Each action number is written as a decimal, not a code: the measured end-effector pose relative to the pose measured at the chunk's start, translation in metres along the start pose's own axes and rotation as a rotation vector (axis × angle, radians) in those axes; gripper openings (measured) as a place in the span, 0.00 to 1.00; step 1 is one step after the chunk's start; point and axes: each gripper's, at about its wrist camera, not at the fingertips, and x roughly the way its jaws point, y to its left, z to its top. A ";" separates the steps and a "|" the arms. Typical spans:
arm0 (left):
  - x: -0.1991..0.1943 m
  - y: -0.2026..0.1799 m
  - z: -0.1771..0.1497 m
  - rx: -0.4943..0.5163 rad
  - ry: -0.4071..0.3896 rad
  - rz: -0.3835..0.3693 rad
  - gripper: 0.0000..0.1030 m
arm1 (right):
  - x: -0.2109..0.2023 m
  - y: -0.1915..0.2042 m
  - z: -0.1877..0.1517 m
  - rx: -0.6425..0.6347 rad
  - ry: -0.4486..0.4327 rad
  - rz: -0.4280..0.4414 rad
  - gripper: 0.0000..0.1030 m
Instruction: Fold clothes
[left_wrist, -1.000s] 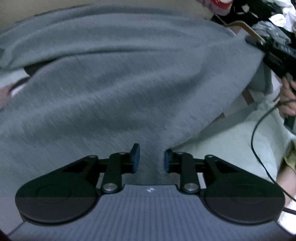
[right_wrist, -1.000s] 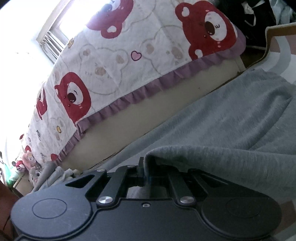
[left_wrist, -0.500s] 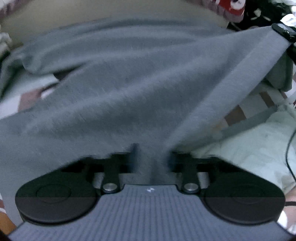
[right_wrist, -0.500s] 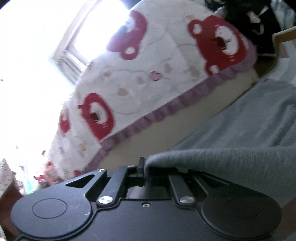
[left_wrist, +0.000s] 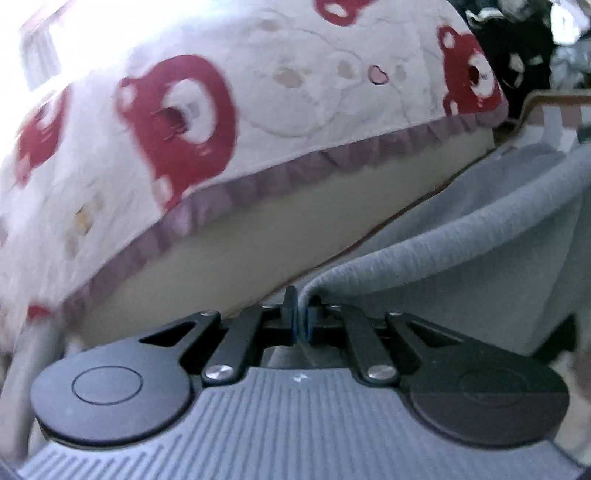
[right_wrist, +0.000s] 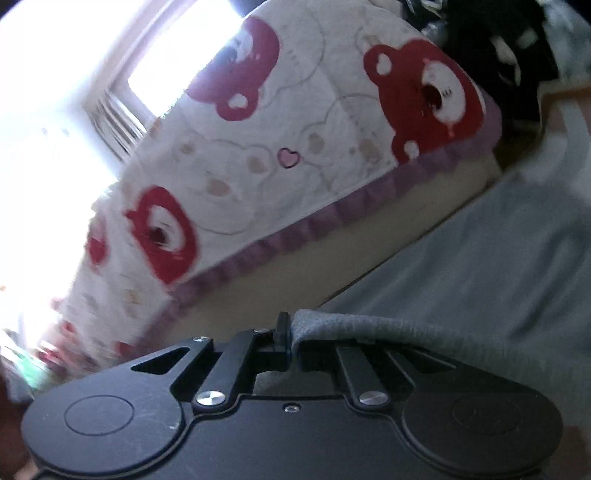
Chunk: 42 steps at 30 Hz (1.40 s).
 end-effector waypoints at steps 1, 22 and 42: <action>0.024 0.004 0.002 -0.015 0.042 -0.038 0.11 | 0.012 0.000 0.007 -0.023 0.008 -0.036 0.05; -0.030 0.052 -0.162 -0.469 0.327 -0.190 0.55 | 0.056 -0.077 -0.034 0.070 0.106 -0.264 0.05; 0.014 0.000 -0.162 -0.369 0.490 -0.169 0.92 | 0.051 -0.057 -0.025 -0.038 0.117 -0.236 0.06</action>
